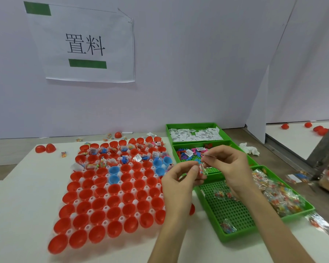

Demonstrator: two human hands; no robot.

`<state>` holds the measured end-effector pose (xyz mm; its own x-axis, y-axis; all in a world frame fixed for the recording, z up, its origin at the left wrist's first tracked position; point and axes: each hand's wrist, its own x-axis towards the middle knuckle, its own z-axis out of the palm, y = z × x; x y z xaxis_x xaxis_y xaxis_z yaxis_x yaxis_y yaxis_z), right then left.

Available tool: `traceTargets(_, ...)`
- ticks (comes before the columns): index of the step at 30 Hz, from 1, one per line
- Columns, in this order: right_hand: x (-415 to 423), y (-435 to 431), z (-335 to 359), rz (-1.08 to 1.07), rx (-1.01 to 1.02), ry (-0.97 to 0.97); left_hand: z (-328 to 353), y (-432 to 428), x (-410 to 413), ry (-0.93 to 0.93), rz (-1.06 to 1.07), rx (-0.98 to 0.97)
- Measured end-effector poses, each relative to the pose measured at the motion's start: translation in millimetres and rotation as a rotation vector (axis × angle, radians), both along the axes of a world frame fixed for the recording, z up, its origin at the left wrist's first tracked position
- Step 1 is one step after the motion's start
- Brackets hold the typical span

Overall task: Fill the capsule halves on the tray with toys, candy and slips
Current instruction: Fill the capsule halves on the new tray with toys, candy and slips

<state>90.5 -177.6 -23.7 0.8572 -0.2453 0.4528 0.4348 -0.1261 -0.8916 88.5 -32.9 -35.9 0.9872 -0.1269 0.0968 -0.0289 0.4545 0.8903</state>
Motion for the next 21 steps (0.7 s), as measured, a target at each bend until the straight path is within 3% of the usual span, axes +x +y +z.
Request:
traceTargets(5, -4, 4, 3, -0.039, -0.085, -0.099, 6, 2, -1, 0.02, -0.005, -0.038)
traceTargets(11, -9, 1, 3, -0.194, -0.527, -0.259, 10, 2, -2, 0.023, -0.026, -0.038)
traceTargets(14, -9, 4, 4, -0.217, -0.646, -0.312, 8, 5, 2, -0.039, 0.0, 0.012)
traceTargets(18, -8, 0, 4, -0.274, -0.557, -0.2, 8, 8, 6, -0.057, 0.054, 0.032)
traceTargets(21, -1, -16, -3, -0.35, -0.579, 0.052, 11, 11, 5, -0.074, 0.102, 0.055)
